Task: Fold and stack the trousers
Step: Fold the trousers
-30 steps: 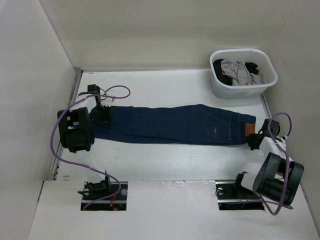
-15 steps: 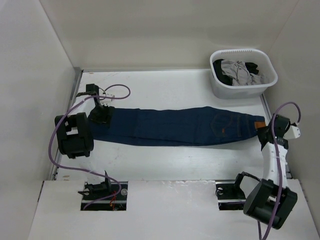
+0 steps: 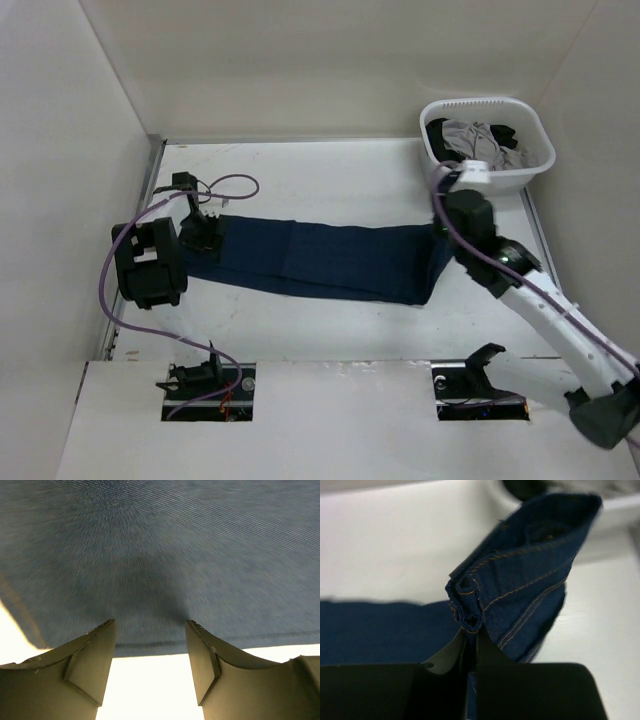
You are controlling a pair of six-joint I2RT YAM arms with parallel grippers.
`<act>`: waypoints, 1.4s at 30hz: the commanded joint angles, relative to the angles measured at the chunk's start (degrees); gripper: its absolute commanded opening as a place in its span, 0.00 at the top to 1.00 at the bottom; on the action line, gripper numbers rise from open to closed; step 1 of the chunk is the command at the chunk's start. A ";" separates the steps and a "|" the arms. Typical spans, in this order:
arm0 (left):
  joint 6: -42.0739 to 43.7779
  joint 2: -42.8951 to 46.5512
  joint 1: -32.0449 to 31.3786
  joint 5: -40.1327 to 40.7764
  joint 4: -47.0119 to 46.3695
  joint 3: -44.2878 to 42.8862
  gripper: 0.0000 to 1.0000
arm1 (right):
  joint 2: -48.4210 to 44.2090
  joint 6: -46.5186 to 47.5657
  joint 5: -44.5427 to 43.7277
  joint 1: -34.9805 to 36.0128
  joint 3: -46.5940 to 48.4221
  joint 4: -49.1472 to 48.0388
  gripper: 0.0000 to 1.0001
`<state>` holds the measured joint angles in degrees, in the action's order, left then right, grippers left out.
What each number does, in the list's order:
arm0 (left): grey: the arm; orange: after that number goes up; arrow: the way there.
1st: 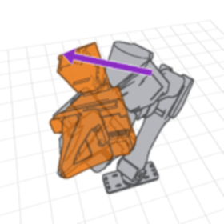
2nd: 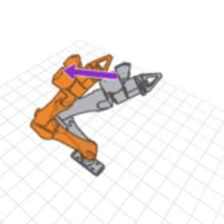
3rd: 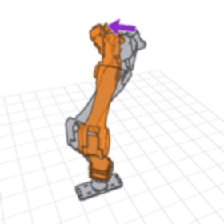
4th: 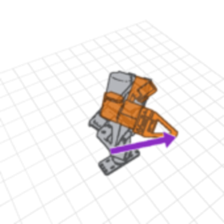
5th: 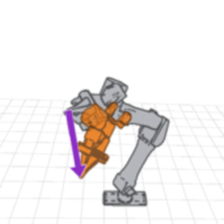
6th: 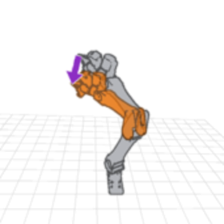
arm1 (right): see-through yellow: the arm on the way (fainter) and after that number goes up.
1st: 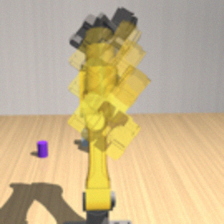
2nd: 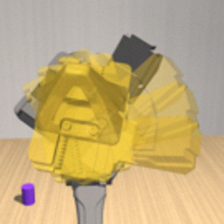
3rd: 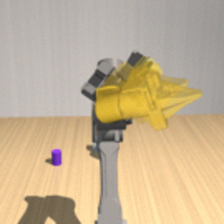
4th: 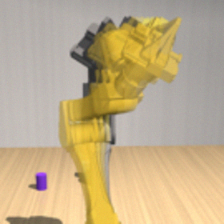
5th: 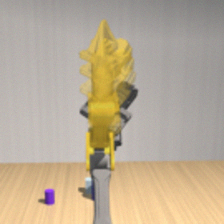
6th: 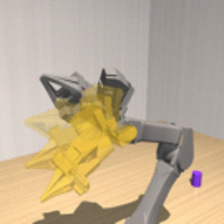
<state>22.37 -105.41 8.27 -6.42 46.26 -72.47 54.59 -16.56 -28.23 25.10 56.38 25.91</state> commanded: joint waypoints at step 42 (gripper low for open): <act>0.48 -4.82 2.50 0.79 -3.28 -0.65 0.46 | 31.58 -9.09 19.29 37.00 12.64 -15.54 0.00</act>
<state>21.45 -109.51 9.80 -5.45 46.02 -74.63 99.18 -20.47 -5.85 63.66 72.01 16.19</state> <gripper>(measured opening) 0.541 0.998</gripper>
